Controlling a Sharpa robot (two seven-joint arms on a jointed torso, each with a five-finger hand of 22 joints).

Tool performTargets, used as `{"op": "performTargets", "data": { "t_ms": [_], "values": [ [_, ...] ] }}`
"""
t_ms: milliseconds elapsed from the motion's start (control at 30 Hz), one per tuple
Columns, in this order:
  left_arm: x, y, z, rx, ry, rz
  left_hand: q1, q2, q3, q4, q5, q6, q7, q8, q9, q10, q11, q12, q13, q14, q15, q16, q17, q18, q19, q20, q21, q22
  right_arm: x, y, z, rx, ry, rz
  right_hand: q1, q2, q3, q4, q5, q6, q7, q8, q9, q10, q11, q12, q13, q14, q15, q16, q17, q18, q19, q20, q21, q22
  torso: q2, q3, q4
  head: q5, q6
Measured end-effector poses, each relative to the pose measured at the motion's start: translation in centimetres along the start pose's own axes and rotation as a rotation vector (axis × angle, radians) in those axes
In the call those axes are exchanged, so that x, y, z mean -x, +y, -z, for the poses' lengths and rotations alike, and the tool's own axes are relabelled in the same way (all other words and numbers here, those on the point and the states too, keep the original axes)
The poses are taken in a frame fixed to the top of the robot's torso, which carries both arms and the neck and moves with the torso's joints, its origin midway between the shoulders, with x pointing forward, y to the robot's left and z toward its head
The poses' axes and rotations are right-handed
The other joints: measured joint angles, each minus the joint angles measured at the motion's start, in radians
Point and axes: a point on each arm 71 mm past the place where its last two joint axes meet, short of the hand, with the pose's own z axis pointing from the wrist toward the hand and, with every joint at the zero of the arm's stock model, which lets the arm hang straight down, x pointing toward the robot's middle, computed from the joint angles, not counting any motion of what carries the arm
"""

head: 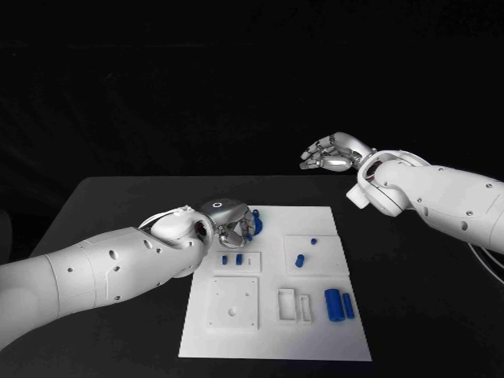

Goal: Assemble the parts on the task board

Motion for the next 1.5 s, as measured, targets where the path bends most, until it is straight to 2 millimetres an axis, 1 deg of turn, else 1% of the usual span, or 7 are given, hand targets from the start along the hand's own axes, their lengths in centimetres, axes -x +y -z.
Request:
{"op": "performTargets", "data": {
  "t_ms": [200, 400, 733, 900, 1367, 1500],
  "values": [
    [0.6, 0.9, 1.1, 0.021, -0.008, 0.036, 0.000, 0.000, 0.000, 0.000, 0.000, 0.000, 0.000, -0.001, -0.001, 0.000, 0.000, 0.000, 0.000, 0.000, 0.000, 0.000, 0.000, 0.000, 0.000, 0.000, 0.000, 0.000, 0.1, -0.1, 0.1, -0.002, -0.002, 0.001, 0.000, 0.000, 0.000, 0.000, 0.000, 0.000, 0.000, 0.000, 0.000, 0.000, 0.000, 0.000, 0.000, 0.000, 0.000, 0.000, -0.001, 0.000, 0.000, 0.000, 0.000, 0.000, 0.000, 0.0001, 0.0007, 0.000, 0.000],
    [0.6, 1.7, 1.7, 0.045, 0.004, 0.056, 0.000, -0.001, 0.001, -0.001, 0.000, 0.000, 0.000, 0.002, -0.002, 0.000, 0.000, 0.000, 0.000, 0.000, 0.000, 0.000, 0.000, 0.000, 0.000, 0.000, 0.000, 0.000, 0.2, -0.1, 0.1, -0.003, -0.002, 0.001, 0.000, 0.000, 0.000, 0.000, 0.000, 0.000, 0.000, 0.000, -0.001, 0.000, 0.000, 0.000, 0.000, 0.000, 0.000, 0.000, -0.001, 0.000, 0.000, 0.000, 0.000, 0.001, 0.000, -0.0006, 0.0012, -0.002, 0.000],
    [0.4, 2.4, 1.9, 0.068, 0.029, 0.067, 0.000, -0.001, 0.002, -0.003, 0.000, -0.001, -0.001, 0.002, -0.002, 0.003, -0.003, 0.002, 0.000, 0.004, -0.003, 0.000, -0.001, 0.000, 0.002, 0.002, 0.000, 0.000, 0.1, -0.1, 0.1, -0.003, -0.002, 0.001, 0.000, 0.000, 0.000, 0.000, 0.000, 0.000, 0.000, 0.000, -0.001, 0.000, 0.000, 0.000, 0.000, 0.000, 0.000, 0.000, -0.001, 0.000, 0.000, 0.000, 0.000, 0.001, 0.000, -0.0018, 0.0013, -0.002, -0.001],
    [0.4, 2.8, 1.9, 0.079, 0.038, 0.067, 0.000, -0.001, 0.004, -0.001, -0.004, 0.000, 0.000, 0.002, -0.002, 0.003, -0.003, 0.002, 0.000, 0.005, -0.002, 0.000, -0.001, 0.000, 0.002, 0.002, 0.000, 0.000, 0.1, -0.2, 0.1, -0.003, -0.002, 0.001, 0.000, 0.000, 0.000, 0.000, 0.000, 0.000, 0.000, 0.000, -0.001, 0.000, 0.000, 0.000, 0.000, 0.000, 0.000, 0.000, -0.001, 0.000, 0.000, 0.000, 0.000, 0.002, 0.000, -0.0016, 0.0009, 0.000, -0.001],
    [0.2, 2.8, 2.0, 0.086, 0.057, 0.071, -0.004, 0.000, 0.004, -0.001, -0.004, 0.001, 0.001, 0.000, -0.003, 0.003, -0.004, 0.002, 0.000, 0.005, -0.002, 0.000, -0.001, 0.000, 0.002, 0.002, 0.000, 0.001, 0.1, -0.2, 0.1, -0.004, -0.001, 0.000, 0.000, 0.000, 0.000, 0.000, 0.000, 0.000, 0.000, 0.000, -0.002, 0.000, 0.000, 0.000, 0.000, 0.000, 0.000, 0.000, -0.002, 0.000, 0.000, 0.000, -0.004, 0.003, 0.001, 0.0000, -0.0007, 0.001, -0.004],
    [0.1, 2.8, 1.9, 0.085, 0.060, 0.071, -0.006, 0.001, 0.004, -0.001, -0.004, 0.001, 0.001, -0.002, -0.003, 0.002, -0.005, 0.002, 0.000, 0.005, -0.002, 0.000, -0.001, 0.000, 0.002, 0.002, 0.000, 0.000, 0.1, -0.2, 0.1, -0.004, -0.002, 0.001, 0.000, 0.000, 0.000, 0.000, 0.000, 0.000, 0.000, 0.000, -0.002, 0.000, 0.000, 0.000, 0.000, 0.000, 0.000, 0.000, -0.001, 0.000, 0.004, 0.004, -0.004, 0.003, 0.001, 0.0001, -0.0007, 0.001, -0.004]
  ]
}}
